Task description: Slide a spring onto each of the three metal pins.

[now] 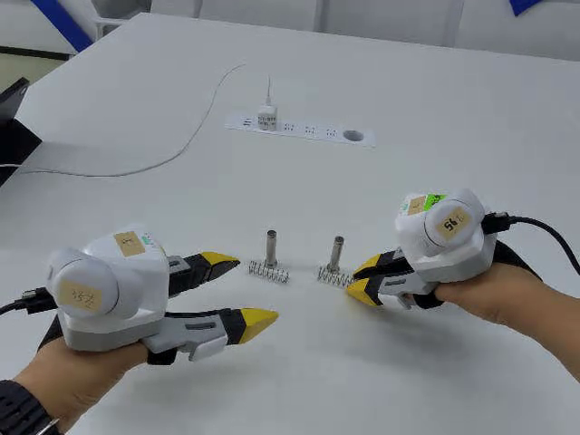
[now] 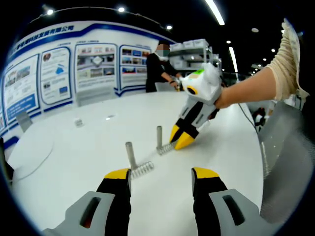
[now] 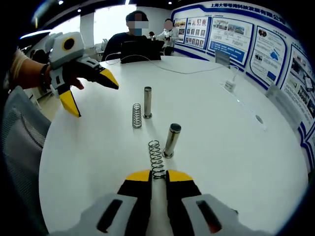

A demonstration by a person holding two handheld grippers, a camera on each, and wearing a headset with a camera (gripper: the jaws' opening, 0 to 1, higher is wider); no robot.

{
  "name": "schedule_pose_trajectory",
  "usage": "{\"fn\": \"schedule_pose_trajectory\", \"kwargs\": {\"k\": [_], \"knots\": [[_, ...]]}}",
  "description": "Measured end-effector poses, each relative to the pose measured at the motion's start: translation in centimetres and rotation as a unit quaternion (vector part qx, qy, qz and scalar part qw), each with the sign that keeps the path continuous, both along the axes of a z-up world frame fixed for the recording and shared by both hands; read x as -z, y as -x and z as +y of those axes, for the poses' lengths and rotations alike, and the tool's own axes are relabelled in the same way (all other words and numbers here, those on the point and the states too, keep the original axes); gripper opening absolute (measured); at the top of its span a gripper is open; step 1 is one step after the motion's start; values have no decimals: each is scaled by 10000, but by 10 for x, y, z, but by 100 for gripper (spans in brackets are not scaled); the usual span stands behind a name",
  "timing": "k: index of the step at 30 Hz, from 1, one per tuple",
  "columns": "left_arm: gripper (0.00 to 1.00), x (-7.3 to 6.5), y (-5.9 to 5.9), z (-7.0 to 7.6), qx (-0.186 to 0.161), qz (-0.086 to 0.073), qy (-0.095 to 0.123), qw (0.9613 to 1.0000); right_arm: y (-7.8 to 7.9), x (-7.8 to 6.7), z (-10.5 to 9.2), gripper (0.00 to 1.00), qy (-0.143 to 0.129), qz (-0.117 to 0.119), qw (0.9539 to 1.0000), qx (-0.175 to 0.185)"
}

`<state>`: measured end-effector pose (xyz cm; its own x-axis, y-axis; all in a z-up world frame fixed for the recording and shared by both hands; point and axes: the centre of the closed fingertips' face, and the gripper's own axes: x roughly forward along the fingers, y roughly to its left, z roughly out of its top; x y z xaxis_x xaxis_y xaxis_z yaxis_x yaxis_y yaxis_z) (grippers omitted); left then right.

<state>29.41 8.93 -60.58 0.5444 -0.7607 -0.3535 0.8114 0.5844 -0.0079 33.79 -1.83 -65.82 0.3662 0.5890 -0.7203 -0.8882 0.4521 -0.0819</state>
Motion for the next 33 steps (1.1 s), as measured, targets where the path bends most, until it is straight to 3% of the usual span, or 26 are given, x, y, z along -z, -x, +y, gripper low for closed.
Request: {"fn": "schedule_pose_trajectory", "kwargs": {"k": [11,21,33], "knots": [[49,0,3,-3,49,8,-17,10000,7,-4,3,11,-1,26,10000,-32],[46,4,9,-22,342,-2,-72,9994,25,-19,8,11,26,-36,9995,-328],[38,4,14,-39,748,-184,-225,9968,58,-48,30,11,20,-24,9930,-1180]]}}
